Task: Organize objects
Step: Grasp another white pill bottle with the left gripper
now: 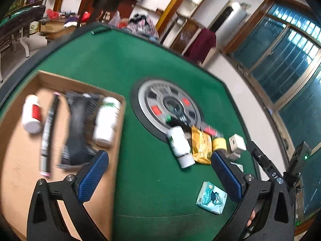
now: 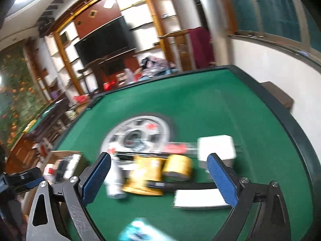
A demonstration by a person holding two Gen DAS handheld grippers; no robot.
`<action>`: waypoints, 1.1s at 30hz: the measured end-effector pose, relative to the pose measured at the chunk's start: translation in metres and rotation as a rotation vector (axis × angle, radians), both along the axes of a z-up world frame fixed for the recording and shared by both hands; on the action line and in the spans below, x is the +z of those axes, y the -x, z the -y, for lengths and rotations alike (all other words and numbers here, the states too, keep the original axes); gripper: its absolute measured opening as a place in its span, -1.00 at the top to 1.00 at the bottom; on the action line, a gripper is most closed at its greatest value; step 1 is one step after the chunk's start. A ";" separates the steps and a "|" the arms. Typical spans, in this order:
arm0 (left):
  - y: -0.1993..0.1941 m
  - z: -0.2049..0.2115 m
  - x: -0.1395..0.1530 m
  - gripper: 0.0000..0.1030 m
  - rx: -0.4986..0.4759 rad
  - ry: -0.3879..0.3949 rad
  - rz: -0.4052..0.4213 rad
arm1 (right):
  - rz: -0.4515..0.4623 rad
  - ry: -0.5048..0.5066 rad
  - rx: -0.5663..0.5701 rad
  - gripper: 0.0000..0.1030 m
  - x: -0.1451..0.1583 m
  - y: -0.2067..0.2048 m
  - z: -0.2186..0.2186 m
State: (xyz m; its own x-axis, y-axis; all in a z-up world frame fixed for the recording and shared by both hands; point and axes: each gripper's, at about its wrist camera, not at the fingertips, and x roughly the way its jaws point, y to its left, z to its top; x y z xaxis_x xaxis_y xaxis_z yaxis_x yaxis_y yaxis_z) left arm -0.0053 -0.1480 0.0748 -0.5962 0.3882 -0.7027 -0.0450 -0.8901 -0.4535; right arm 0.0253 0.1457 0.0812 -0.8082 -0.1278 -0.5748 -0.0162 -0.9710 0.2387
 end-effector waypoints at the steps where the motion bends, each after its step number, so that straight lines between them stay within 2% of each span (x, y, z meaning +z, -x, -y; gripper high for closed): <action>1: 0.003 -0.008 -0.004 -0.98 -0.002 0.012 0.011 | -0.002 -0.005 -0.011 -0.92 -0.005 -0.001 -0.009; 7: 0.027 -0.047 -0.032 -0.97 0.002 0.090 0.069 | 0.004 0.084 -0.028 -0.92 -0.013 -0.005 -0.036; 13: 0.054 -0.073 -0.057 -0.97 0.026 0.190 0.109 | -0.016 0.094 -0.004 -0.92 -0.008 -0.011 -0.037; 20: 0.067 -0.104 -0.065 -0.96 -0.014 0.351 0.071 | 0.001 0.117 0.005 -0.92 -0.011 -0.010 -0.038; 23: 0.071 -0.113 -0.067 -0.72 -0.037 0.399 0.052 | 0.005 0.120 0.003 -0.92 -0.012 -0.009 -0.038; 25: 0.073 -0.116 -0.070 -0.41 -0.051 0.416 0.057 | 0.011 0.123 0.001 -0.92 -0.012 -0.008 -0.038; 26: 0.073 -0.118 -0.070 -0.32 -0.055 0.435 0.047 | 0.014 0.125 0.000 -0.92 -0.013 -0.008 -0.038; 27: 0.072 -0.119 -0.070 -0.16 -0.064 0.444 0.038 | 0.019 0.130 0.001 -0.92 -0.013 -0.006 -0.039; 28: 0.071 -0.119 -0.069 0.09 -0.067 0.455 0.028 | 0.023 0.133 0.001 -0.92 -0.014 -0.006 -0.039; 30: 0.069 -0.117 -0.066 0.35 -0.081 0.429 0.019 | 0.027 0.136 0.002 -0.92 -0.016 -0.005 -0.039; 33: 0.067 -0.110 -0.062 0.36 -0.087 0.376 0.034 | 0.034 0.126 0.010 -0.92 -0.018 -0.004 -0.036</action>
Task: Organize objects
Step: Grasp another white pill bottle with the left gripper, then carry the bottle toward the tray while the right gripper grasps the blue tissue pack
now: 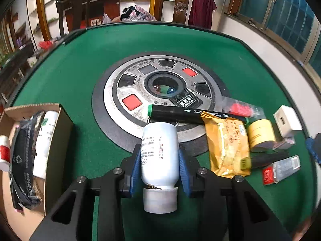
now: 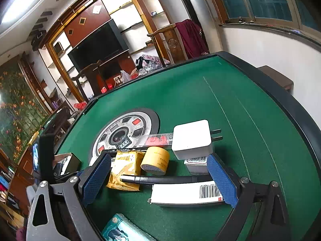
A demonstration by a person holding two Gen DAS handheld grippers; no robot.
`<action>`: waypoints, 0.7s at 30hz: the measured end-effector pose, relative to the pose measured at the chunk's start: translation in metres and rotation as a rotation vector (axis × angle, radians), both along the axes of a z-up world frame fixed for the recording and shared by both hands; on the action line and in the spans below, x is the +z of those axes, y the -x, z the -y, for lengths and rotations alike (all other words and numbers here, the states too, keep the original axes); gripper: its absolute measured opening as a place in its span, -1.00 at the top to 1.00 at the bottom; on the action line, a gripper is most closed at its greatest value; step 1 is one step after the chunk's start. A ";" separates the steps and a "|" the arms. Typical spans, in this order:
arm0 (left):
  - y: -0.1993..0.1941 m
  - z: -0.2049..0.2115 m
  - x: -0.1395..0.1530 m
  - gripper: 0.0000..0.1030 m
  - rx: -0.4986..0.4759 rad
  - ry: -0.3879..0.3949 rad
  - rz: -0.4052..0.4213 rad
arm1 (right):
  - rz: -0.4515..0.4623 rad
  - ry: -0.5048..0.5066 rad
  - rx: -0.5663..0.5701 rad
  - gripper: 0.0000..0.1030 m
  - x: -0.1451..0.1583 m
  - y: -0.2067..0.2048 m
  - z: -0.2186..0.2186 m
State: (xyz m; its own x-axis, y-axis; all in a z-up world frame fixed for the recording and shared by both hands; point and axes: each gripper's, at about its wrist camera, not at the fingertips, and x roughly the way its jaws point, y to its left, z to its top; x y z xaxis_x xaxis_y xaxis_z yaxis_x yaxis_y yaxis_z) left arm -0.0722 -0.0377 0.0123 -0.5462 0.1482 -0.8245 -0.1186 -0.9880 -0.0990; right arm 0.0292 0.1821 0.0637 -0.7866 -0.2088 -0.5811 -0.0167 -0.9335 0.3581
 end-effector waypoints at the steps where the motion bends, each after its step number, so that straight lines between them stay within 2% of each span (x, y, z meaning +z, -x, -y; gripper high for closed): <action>1: -0.003 0.000 0.003 0.36 -0.002 -0.004 -0.007 | 0.000 -0.002 0.006 -0.92 0.000 0.000 0.001; 4: -0.017 0.002 0.018 0.36 -0.019 -0.042 -0.037 | -0.008 -0.023 0.027 -0.92 0.000 0.000 0.006; 13: -0.085 0.049 0.074 0.35 -0.023 -0.271 -0.147 | -0.019 -0.122 0.103 -0.92 -0.004 -0.004 0.033; 17: -0.116 0.095 0.088 0.35 0.006 -0.321 -0.185 | 0.047 -0.108 0.258 -0.92 -0.010 -0.017 0.053; 21: -0.144 0.137 0.092 0.35 0.054 -0.312 -0.222 | 0.111 -0.234 0.386 -0.92 -0.022 -0.031 0.085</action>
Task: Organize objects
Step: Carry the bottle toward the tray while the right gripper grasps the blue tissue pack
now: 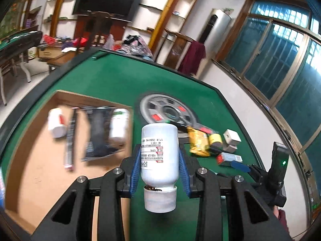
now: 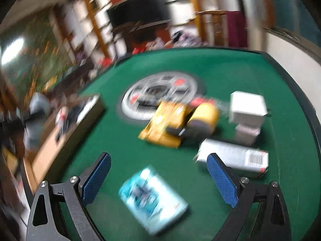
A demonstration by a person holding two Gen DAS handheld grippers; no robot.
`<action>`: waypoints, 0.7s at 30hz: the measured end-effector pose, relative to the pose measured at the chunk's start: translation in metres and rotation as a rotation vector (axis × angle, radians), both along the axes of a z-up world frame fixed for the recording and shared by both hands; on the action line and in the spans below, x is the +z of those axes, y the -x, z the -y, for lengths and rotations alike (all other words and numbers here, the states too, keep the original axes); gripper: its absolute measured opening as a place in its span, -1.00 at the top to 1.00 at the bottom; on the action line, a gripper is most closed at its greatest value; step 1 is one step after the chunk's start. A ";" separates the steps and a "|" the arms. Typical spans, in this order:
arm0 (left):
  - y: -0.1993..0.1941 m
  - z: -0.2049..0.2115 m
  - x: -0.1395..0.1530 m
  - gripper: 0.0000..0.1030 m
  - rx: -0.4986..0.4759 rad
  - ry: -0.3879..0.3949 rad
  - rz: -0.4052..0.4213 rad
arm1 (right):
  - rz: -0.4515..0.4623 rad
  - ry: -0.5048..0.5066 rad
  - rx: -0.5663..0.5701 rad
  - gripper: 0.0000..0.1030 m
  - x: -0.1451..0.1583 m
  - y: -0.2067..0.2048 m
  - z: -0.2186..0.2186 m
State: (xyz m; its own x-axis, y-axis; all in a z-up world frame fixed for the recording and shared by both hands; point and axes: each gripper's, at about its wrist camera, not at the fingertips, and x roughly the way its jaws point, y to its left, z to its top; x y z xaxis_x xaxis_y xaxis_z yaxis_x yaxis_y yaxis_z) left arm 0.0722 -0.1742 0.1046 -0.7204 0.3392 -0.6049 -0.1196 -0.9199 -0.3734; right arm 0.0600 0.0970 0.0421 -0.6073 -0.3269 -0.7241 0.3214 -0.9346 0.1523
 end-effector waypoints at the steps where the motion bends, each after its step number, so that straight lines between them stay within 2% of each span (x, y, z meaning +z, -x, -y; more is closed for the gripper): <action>1: -0.007 0.012 -0.001 0.35 0.021 0.004 -0.005 | 0.005 -0.039 0.016 -0.92 -0.004 -0.002 0.005; 3: -0.017 0.026 -0.002 0.35 0.051 0.012 -0.012 | 0.012 -0.101 0.029 -0.92 -0.008 0.000 0.014; 8: -0.040 0.062 -0.010 0.35 0.109 -0.016 -0.005 | 0.038 -0.184 0.044 -0.91 -0.018 0.007 0.021; 14: -0.054 0.087 -0.018 0.35 0.133 -0.037 -0.003 | 0.037 -0.213 0.056 -0.90 -0.023 -0.002 0.027; 21: -0.056 0.095 -0.024 0.35 0.145 -0.055 0.006 | 0.046 -0.217 0.050 -0.90 -0.023 -0.002 0.027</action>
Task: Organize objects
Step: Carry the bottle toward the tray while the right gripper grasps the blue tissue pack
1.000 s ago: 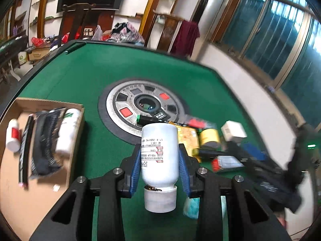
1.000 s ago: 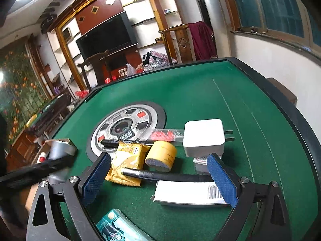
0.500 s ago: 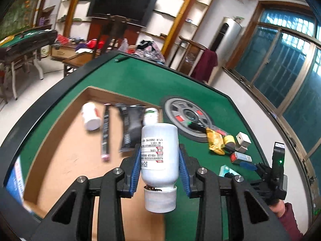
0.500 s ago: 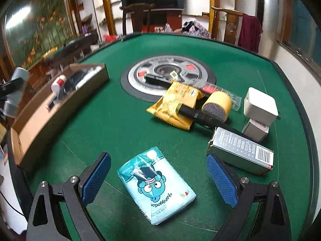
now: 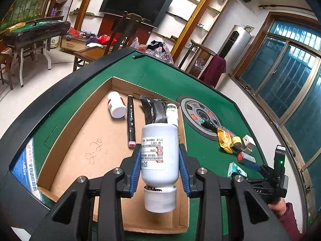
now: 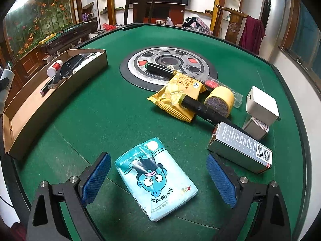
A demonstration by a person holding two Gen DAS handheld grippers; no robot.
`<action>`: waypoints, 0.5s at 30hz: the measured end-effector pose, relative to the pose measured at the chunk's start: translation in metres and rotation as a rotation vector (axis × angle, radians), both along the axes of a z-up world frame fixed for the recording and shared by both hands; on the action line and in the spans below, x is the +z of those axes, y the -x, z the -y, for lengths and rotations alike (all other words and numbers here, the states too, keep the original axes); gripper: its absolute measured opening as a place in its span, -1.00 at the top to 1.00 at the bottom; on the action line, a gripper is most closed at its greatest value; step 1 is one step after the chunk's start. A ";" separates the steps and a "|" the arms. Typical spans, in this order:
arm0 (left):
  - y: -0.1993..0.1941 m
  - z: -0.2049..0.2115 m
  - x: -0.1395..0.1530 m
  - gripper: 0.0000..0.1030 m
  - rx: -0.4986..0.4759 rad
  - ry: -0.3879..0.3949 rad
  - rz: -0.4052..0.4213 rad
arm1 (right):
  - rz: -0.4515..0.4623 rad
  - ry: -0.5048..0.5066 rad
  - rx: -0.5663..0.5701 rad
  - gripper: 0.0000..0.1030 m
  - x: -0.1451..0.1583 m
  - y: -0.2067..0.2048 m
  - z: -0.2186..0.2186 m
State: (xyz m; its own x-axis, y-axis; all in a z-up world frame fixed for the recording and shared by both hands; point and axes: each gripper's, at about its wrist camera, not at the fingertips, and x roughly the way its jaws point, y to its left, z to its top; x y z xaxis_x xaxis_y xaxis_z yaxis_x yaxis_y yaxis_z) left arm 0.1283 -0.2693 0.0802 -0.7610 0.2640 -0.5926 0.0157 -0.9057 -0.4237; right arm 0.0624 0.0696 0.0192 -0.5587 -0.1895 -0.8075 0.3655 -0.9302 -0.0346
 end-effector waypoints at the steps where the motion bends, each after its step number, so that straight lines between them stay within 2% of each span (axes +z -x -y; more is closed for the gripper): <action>1: -0.001 0.000 0.000 0.35 0.001 -0.001 0.000 | 0.003 0.002 0.000 -0.90 -0.001 0.000 0.000; 11: -0.005 -0.001 -0.006 0.35 0.009 -0.005 0.010 | 0.025 -0.025 0.020 -0.85 -0.014 -0.006 0.011; 15: -0.006 0.000 -0.008 0.35 0.011 -0.012 0.011 | 0.050 0.018 0.013 -0.47 -0.012 -0.004 0.006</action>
